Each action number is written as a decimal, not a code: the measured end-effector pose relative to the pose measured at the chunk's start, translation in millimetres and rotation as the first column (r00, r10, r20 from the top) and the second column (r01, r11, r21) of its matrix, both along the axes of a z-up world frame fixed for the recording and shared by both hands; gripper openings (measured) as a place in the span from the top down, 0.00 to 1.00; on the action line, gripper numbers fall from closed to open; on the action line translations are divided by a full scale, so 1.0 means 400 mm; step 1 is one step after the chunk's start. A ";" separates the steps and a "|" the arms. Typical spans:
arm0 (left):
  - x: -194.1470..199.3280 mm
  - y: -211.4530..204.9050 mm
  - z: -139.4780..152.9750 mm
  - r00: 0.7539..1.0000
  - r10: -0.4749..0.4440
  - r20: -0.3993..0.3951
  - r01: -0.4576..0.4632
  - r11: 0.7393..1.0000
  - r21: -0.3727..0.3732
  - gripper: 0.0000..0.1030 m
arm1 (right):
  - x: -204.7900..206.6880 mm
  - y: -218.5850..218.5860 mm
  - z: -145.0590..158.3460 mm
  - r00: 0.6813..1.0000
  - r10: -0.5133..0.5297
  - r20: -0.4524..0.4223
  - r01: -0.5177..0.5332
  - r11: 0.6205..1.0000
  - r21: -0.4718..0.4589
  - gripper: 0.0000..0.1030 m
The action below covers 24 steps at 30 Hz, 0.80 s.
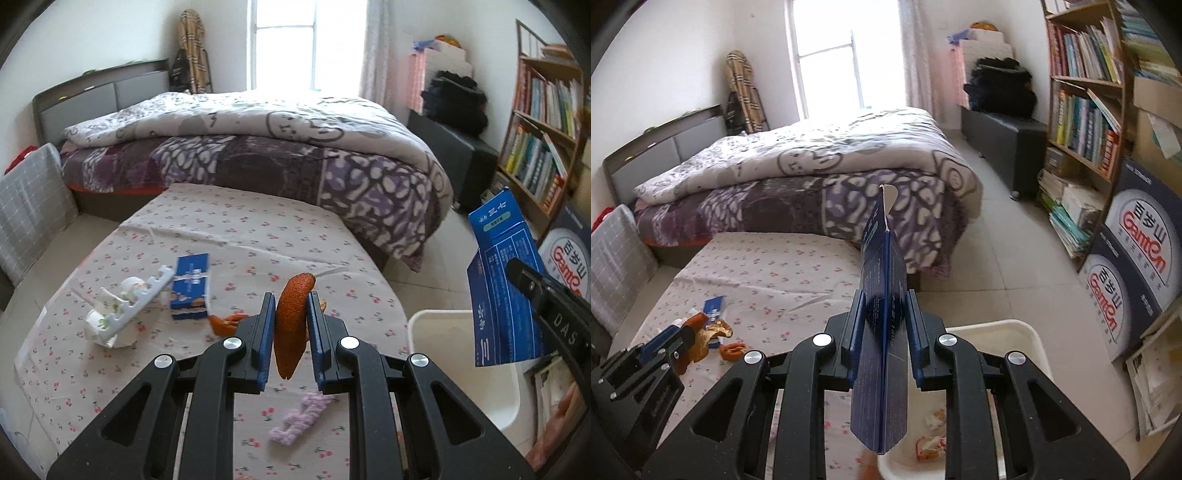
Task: Collect trash
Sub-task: 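Carry the orange peel with the left tool while the right tool carries the blue carton toward the bin, then open the right tool to drop the blue carton into the bin while the left tool drops the orange peel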
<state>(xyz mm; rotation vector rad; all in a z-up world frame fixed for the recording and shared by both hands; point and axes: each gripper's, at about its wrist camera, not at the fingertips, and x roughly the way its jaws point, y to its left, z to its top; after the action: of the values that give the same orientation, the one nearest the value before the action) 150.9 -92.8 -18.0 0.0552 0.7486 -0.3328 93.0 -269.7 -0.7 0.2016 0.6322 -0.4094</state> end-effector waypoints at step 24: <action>-0.097 -0.293 -0.058 0.977 -0.209 -0.047 0.211 0.977 0.039 0.83 | -0.140 -0.280 -0.002 0.964 -0.267 -0.005 0.265 0.955 0.131 0.38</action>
<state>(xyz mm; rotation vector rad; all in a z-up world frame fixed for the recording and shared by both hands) 112.2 -210.0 -41.0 0.1695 0.7943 -0.5203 37.1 -381.6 -1.4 0.4174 0.6212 -0.6267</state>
